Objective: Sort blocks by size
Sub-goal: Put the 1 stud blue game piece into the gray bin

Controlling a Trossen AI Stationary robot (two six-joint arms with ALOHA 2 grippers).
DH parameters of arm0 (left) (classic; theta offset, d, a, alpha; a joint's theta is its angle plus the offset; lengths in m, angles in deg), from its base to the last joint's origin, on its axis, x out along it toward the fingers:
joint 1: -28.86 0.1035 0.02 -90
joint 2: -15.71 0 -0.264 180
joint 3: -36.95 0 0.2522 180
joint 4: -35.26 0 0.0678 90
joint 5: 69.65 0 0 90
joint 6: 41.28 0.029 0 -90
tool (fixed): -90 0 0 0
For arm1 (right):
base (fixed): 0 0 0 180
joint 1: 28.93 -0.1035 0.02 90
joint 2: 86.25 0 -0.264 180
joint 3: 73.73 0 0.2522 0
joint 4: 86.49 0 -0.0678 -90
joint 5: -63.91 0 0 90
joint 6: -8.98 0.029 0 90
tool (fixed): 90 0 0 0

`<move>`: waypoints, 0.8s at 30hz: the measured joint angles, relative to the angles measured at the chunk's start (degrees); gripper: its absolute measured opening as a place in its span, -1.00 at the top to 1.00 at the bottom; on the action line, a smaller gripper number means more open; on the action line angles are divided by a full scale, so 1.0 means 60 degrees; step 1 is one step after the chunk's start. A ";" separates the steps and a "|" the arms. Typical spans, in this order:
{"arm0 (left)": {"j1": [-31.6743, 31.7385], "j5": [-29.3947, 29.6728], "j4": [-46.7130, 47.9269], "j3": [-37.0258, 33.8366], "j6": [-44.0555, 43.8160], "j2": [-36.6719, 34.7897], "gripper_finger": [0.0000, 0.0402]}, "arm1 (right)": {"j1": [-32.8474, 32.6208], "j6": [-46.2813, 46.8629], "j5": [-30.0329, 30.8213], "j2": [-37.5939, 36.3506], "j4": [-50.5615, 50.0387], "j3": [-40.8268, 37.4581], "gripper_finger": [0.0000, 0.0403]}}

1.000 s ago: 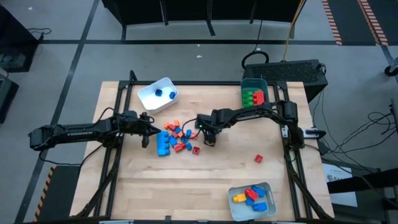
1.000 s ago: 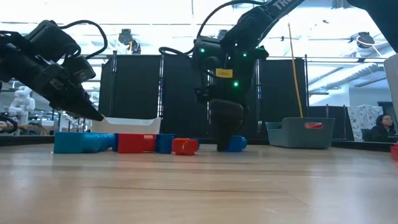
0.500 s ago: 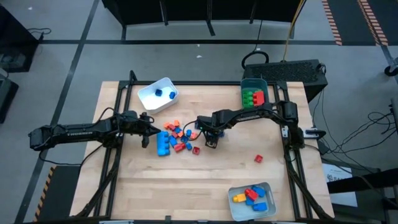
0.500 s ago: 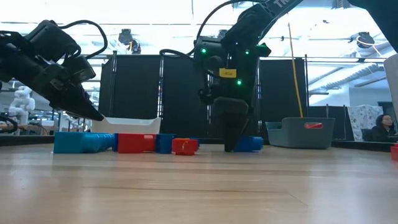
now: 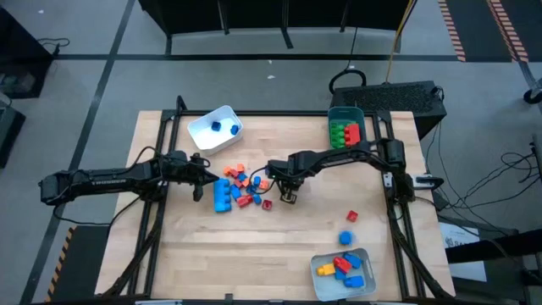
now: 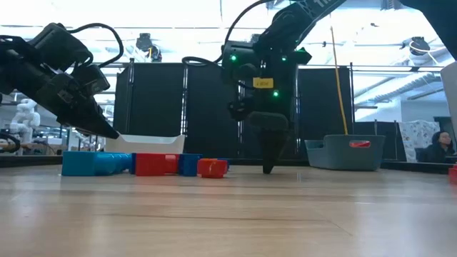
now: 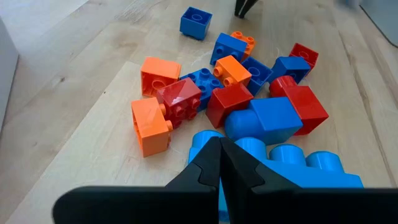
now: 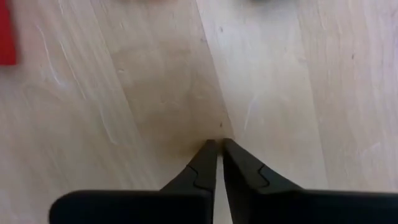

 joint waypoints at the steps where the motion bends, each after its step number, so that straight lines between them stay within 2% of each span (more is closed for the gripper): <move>1: -0.0001 0.0000 0.0000 0.0000 -0.0001 0.0000 0.95 | 0.0000 -0.0028 0.0031 0.0015 -0.0098 0.0099 0.91; 7: -0.0002 0.0000 0.0095 0.0000 -0.0016 0.0000 0.95 | -0.0024 0.0202 0.0005 0.0049 -0.1704 0.1287 0.97; 11: 0.0000 0.0000 0.0291 0.0000 -0.0016 0.0000 0.95 | -0.0668 0.0222 0.0499 0.0042 -0.4469 0.2743 0.99; 15: -0.0004 -0.0007 0.0353 0.0000 -0.0021 0.0000 0.95 | -0.1401 0.1691 0.1166 -0.0110 -0.7615 0.3935 1.00; 19: -0.0003 -0.0058 0.0340 0.0000 -0.0016 0.0000 0.95 | -0.2135 0.3662 0.0134 -0.1439 -0.7186 0.3245 1.00; 22: -0.0002 -0.0068 0.0320 0.0000 0.0025 0.0000 0.95 | -0.2843 0.6467 0.0567 -0.2699 -0.7616 0.2104 1.00; 24: -0.0004 -0.0072 0.0273 0.0000 0.0057 0.0000 0.95 | -0.3205 0.8304 0.0847 -0.3657 -0.7105 0.1076 1.00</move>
